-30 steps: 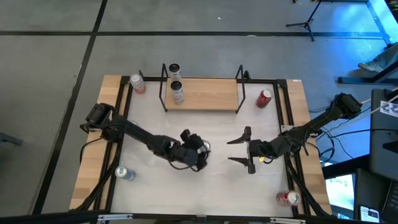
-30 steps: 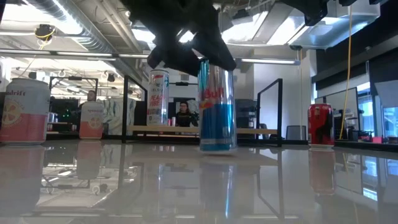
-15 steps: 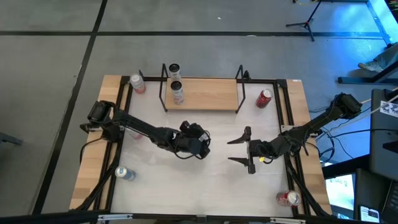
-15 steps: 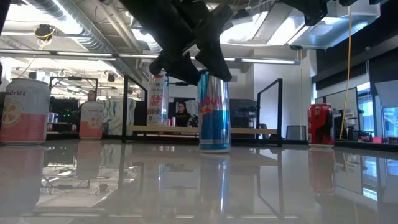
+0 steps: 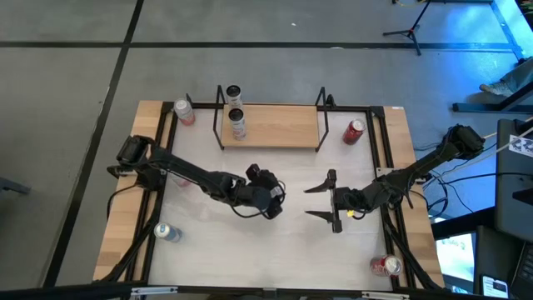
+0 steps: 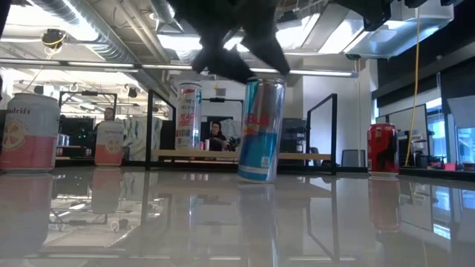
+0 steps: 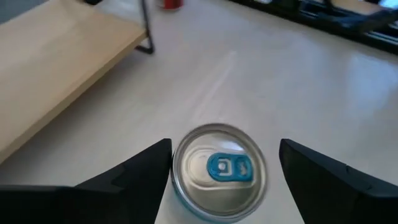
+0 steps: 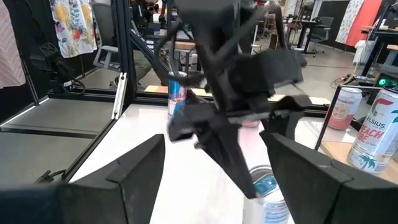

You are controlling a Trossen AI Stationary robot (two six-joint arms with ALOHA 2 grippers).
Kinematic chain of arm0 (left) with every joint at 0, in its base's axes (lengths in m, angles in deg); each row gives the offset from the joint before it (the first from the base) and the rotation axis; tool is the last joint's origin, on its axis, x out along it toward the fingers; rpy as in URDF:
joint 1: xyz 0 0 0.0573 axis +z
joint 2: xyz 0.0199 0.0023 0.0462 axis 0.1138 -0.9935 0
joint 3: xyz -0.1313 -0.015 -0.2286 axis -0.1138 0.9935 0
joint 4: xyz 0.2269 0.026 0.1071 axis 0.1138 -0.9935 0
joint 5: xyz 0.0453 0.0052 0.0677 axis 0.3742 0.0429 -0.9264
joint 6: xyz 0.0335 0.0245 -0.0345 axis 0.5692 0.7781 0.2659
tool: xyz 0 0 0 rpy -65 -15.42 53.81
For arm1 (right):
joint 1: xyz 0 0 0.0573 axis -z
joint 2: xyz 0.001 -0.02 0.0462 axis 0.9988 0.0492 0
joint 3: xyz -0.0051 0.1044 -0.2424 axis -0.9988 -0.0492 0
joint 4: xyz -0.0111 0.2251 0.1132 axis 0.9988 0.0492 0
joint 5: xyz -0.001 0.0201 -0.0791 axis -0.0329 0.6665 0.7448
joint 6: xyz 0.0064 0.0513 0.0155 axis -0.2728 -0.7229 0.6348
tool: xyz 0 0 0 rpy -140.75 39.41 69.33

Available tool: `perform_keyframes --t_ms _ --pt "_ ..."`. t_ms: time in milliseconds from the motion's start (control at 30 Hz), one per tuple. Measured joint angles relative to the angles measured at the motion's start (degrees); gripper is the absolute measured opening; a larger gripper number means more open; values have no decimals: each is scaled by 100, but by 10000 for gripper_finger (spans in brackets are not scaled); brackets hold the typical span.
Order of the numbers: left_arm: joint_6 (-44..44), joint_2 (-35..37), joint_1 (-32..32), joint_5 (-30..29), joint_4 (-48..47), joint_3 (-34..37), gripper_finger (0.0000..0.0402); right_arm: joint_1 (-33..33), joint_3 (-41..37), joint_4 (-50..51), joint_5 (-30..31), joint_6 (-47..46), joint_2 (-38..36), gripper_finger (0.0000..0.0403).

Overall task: Place canned beverage on shelf
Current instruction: Put the right blue soda can on the shelf

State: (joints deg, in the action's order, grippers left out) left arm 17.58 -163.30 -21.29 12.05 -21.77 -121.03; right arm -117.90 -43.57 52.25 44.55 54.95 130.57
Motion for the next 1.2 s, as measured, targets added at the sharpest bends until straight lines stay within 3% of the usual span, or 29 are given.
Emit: perform_keyframes --t_ms 200,600,833,967,1200 --pt "153 121 -83 76 -981 -568 288 0 0 18 0 0 0 280" --pt "168 416 -219 70 -1894 -578 289 0 0 4 -65 -51 106 280" --pt "-98 1236 -797 -750 -2779 -281 289 0 -2 -81 -120 -454 747 280" --pt "-430 1573 -770 -839 -2299 633 289 107 -2 -409 -124 -454 1291 280" --pt "-424 1702 -270 -1279 -214 2213 289 410 8 -1180 -616 -607 2211 280"
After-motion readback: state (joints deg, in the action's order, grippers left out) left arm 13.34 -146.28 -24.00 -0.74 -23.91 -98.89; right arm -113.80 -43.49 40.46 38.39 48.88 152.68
